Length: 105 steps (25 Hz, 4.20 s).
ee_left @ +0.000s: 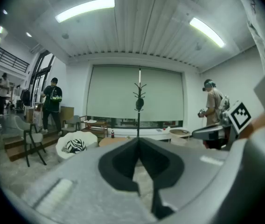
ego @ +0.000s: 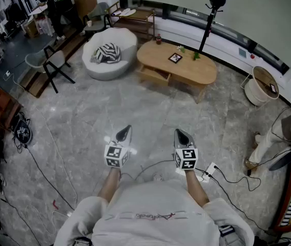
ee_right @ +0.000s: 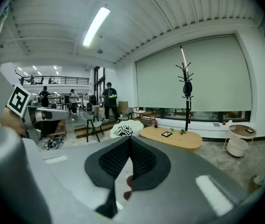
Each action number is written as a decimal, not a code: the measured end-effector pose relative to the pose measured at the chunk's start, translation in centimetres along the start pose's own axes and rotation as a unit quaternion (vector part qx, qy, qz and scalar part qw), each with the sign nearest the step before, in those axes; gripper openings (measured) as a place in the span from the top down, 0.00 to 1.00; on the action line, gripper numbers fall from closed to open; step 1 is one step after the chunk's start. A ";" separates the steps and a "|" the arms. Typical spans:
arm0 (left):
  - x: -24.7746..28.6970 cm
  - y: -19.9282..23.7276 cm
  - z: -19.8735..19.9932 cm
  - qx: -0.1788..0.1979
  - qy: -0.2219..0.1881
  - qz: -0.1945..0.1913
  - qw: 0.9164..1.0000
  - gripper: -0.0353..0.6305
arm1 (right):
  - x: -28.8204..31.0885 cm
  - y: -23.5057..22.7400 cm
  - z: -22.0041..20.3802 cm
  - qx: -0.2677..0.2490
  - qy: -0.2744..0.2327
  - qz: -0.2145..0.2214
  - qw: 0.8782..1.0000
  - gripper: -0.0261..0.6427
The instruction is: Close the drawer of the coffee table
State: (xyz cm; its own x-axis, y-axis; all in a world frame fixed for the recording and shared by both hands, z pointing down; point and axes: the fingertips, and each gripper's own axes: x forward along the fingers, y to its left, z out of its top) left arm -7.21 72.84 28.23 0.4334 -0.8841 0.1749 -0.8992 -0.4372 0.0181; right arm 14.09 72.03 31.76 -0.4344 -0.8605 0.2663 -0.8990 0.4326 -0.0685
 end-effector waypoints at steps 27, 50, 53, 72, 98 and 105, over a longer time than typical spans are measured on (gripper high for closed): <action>4.7 -4.2 -0.4 0.001 0.011 0.007 1.000 0.94 | 0.5 -5.4 0.4 -0.001 -0.006 0.036 0.999 0.95; 9.4 -1.7 -0.8 -0.003 0.014 0.025 1.000 0.94 | 5.9 -7.6 0.1 -0.010 0.004 0.057 0.998 0.95; 9.9 -0.9 -1.1 -0.006 0.012 0.027 1.000 0.94 | 6.8 -7.5 -0.1 -0.011 0.006 0.057 0.998 0.95; 22.0 9.5 -1.0 -0.004 0.016 0.015 1.000 0.94 | 22.0 -10.3 3.8 -0.022 0.011 0.046 0.999 0.95; 40.6 27.2 4.2 0.020 0.035 -0.009 0.999 0.94 | 45.4 -14.1 13.7 -0.027 -0.002 0.010 1.000 0.95; 43.7 30.1 4.3 0.022 0.039 -0.021 0.999 0.94 | 49.3 -14.6 14.3 -0.023 -0.003 0.001 1.000 0.95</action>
State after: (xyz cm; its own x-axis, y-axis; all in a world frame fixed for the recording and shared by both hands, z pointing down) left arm -15.08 20.36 32.15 0.4633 -0.8501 0.2503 -0.8759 -0.4822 -0.0164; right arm 4.95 19.45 32.17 -0.4361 -0.8616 0.2598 -0.8949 0.4457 -0.0241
